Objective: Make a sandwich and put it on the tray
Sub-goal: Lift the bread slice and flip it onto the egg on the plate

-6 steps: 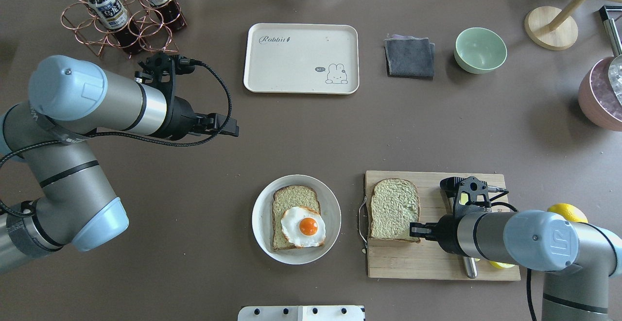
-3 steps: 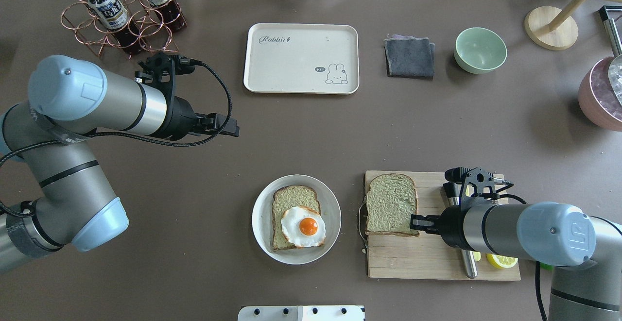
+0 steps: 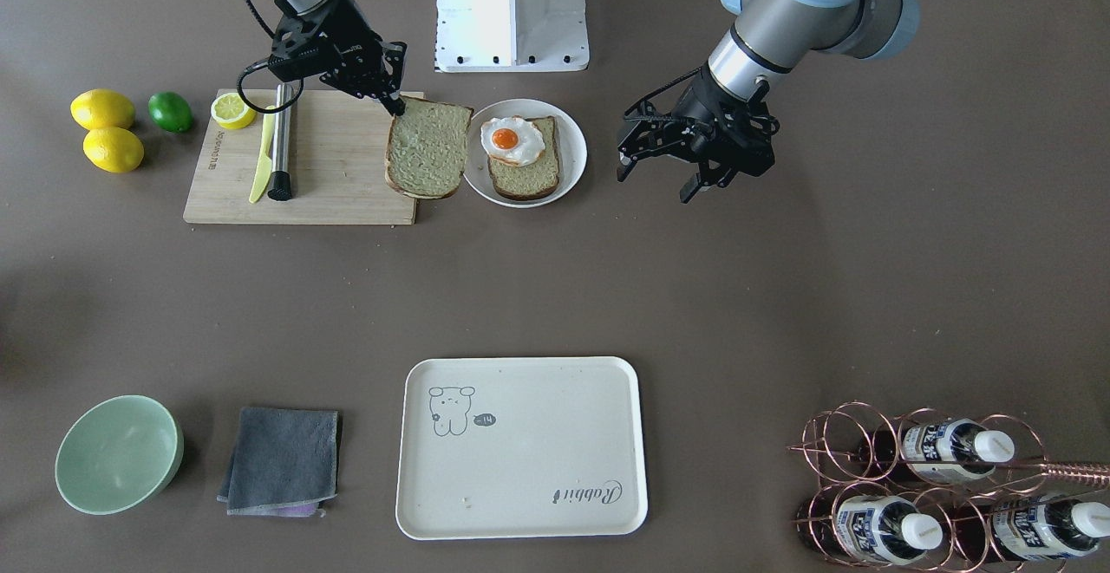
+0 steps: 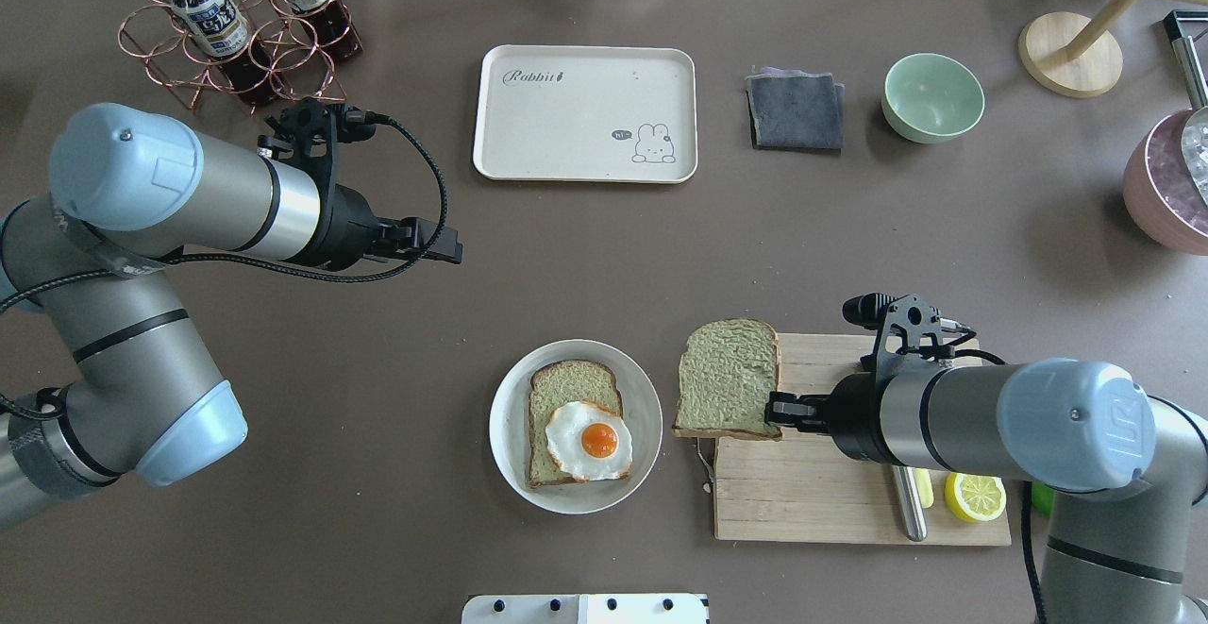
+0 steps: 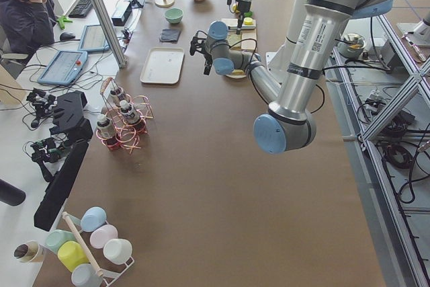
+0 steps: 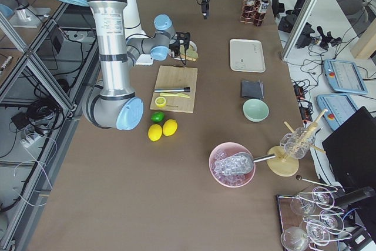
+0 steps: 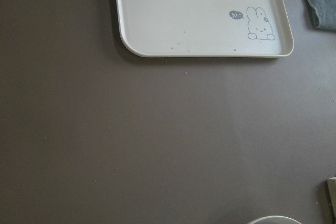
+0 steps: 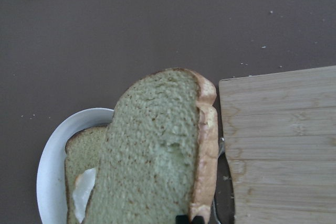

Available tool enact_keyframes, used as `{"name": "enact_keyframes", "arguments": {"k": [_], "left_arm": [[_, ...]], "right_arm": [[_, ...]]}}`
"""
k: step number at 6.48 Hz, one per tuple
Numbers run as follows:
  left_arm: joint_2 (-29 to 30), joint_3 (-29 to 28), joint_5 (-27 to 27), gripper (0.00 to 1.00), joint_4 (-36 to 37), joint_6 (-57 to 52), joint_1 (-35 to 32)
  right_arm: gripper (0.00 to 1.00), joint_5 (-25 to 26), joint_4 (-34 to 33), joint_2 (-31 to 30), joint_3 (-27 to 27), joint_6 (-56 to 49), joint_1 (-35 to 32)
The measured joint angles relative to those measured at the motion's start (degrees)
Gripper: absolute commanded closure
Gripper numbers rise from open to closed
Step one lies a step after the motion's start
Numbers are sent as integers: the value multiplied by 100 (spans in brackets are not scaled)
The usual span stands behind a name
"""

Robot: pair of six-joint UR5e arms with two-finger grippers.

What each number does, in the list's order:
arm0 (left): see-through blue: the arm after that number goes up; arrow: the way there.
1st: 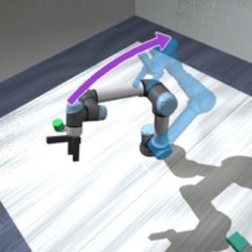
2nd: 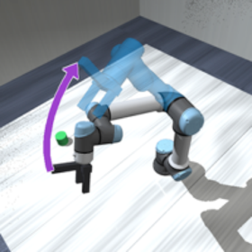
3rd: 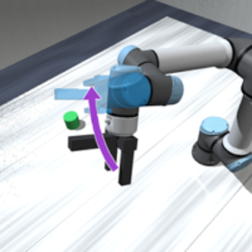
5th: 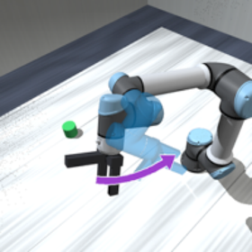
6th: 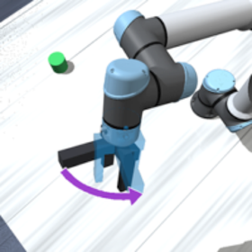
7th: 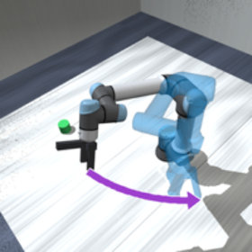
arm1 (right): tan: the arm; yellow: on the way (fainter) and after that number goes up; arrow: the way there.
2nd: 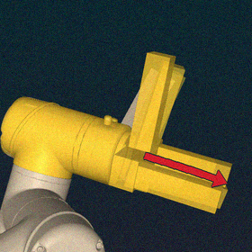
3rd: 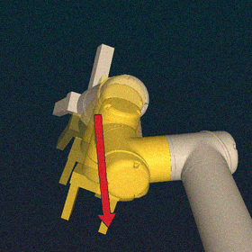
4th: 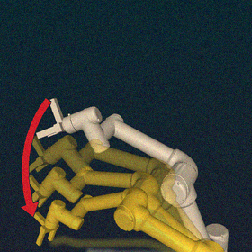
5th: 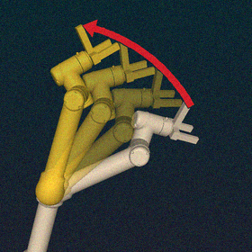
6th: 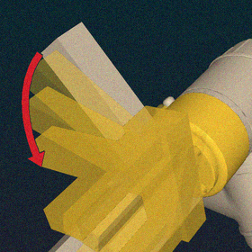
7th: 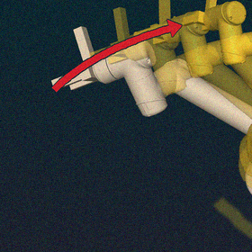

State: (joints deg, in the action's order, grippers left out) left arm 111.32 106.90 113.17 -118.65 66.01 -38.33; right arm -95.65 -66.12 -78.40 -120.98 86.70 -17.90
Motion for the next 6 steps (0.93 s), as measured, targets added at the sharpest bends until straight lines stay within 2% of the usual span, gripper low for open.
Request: {"name": "enact_keyframes", "arguments": {"k": [3, 6], "left_arm": [[9, -35, 8, 2, 7, 14, 9], [-1, -37, 5, 2, 10, 58, 2]], "right_arm": [[100, 568, -279, 1045, 743, -115, 480], [100, 714, -272, 1458, 1215, -630, 635]]}}
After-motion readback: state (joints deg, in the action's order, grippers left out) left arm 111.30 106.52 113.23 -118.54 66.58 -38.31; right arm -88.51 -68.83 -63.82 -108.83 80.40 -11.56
